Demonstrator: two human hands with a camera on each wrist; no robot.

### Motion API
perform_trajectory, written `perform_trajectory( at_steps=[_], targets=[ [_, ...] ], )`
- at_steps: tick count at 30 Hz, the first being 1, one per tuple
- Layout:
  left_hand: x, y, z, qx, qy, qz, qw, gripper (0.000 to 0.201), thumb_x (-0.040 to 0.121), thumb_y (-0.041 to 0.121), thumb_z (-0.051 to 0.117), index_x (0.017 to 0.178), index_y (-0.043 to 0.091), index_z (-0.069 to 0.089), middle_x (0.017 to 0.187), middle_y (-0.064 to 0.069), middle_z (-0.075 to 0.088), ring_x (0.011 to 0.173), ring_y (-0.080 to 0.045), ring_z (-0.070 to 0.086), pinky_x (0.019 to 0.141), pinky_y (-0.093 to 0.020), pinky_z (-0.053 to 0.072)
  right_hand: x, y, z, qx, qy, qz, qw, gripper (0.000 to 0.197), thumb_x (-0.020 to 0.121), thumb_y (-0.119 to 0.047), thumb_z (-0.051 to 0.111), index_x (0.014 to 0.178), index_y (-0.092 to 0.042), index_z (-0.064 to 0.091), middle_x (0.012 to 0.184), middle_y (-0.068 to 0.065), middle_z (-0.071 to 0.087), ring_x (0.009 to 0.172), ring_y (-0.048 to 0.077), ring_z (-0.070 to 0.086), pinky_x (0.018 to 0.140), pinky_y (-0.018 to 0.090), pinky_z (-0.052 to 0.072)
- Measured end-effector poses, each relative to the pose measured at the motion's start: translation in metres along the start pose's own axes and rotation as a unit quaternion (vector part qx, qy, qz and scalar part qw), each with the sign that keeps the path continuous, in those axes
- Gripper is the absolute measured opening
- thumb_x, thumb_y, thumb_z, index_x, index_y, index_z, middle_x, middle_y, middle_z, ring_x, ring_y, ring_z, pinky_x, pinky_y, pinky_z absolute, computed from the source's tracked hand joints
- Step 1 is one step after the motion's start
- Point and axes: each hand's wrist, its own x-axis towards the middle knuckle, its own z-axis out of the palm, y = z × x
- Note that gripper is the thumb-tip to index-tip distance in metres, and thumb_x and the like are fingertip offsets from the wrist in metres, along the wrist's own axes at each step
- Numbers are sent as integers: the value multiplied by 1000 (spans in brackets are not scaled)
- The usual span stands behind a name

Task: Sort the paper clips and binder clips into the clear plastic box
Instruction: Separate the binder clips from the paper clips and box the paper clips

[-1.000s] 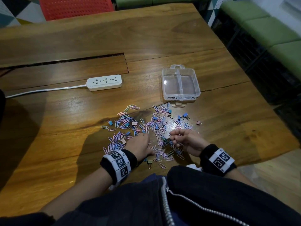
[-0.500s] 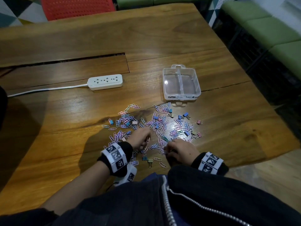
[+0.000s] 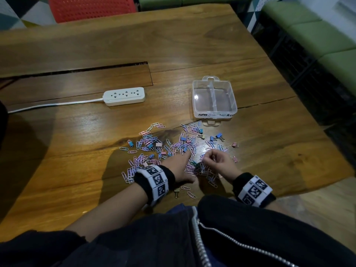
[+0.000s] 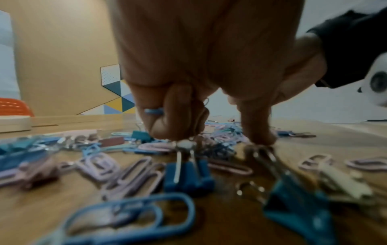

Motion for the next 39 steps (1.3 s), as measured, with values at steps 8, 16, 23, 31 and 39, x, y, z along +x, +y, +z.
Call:
perform_trajectory(
  at_steps=[8, 16, 23, 31, 39],
  targets=[
    [3, 3, 9, 100, 30, 19, 994, 34, 98, 27, 33, 121, 4, 41, 106, -12, 63, 96, -28, 62, 84, -40, 53, 2, -9, -5, 167, -11, 102, 981, 20, 91, -4, 42, 74, -12, 49, 67, 1, 47, 56, 10, 37, 49, 20, 30],
    [-3, -13, -14, -312, 28, -37, 949, 30, 95, 17, 36, 68, 11, 46, 64, 0, 41, 58, -13, 46, 50, -20, 33, 8, 0, 18, -263, 35, -14, 964, 15, 86, -7, 55, 99, -14, 52, 79, 3, 59, 72, 13, 56, 62, 20, 41],
    [1, -26, -40, -585, 42, -89, 805, 29, 89, 9, 35, 61, 17, 32, 56, 2, 29, 29, -2, 23, 30, -8, 18, 12, 4, 27, -470, -46, -29, 881, 23, 88, -6, 47, 112, -8, 48, 117, 13, 54, 106, 26, 51, 93, 34, 43],
    [42, 7, -89, -583, 30, -74, 809, 32, 90, 11, 34, 59, 18, 31, 37, 8, 33, 27, -3, 23, 29, -11, 16, 12, -11, 14, -412, -34, -14, 910, 16, 86, 3, 43, 94, -7, 53, 103, 9, 55, 95, 22, 52, 74, 22, 35],
    [106, 58, -144, -625, 43, -87, 774, 36, 92, 10, 30, 57, 16, 28, 53, -1, 27, 38, -12, 25, 38, -15, 20, 42, -59, -45, -212, 70, -42, 974, 26, 92, -15, 46, 66, -20, 43, 62, -4, 43, 57, 12, 39, 56, 26, 32]
  ],
)
